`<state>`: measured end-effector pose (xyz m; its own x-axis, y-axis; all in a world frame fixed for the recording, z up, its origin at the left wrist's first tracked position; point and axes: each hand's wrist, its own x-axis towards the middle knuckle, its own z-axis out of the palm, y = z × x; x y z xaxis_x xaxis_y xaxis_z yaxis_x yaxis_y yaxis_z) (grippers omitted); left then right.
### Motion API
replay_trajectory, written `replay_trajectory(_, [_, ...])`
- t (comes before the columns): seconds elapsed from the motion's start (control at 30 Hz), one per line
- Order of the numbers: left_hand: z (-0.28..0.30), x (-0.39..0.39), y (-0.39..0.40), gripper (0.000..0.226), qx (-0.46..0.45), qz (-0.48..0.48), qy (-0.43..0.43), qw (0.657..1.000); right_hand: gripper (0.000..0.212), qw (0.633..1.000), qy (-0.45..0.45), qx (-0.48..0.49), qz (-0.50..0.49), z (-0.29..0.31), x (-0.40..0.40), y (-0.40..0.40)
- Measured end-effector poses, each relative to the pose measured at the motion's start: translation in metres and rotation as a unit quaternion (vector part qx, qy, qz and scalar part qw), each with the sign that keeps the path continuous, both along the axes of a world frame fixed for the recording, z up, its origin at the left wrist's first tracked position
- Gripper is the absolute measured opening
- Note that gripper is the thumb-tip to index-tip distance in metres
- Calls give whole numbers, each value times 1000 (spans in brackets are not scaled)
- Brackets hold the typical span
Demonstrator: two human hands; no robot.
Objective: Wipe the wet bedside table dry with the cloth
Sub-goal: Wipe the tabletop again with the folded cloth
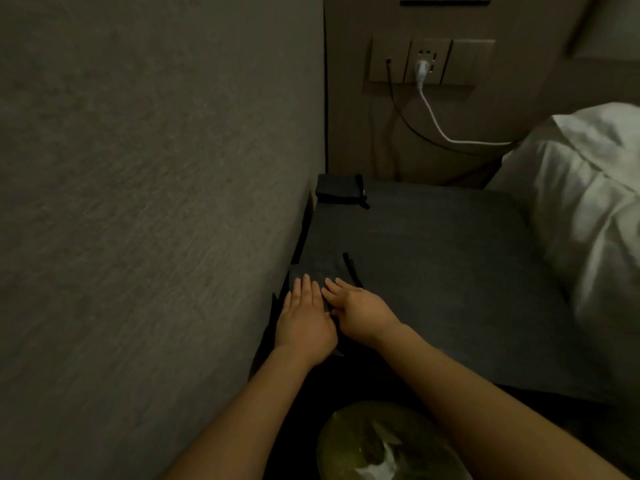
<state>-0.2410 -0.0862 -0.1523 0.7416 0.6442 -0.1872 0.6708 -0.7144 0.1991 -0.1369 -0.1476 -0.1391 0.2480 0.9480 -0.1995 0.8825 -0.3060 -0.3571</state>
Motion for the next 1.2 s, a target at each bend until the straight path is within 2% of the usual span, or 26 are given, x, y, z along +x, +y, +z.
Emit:
replay_trajectory(0.53, [4, 56, -63, 65, -19, -91, -16, 996, 48, 996, 2, 20, -86, -5, 52, -83])
replay_trajectory(1.2, [6, 160, -154, 64, 7, -215, -2, 976, 48, 977, -2, 31, -209, -8, 138, -195])
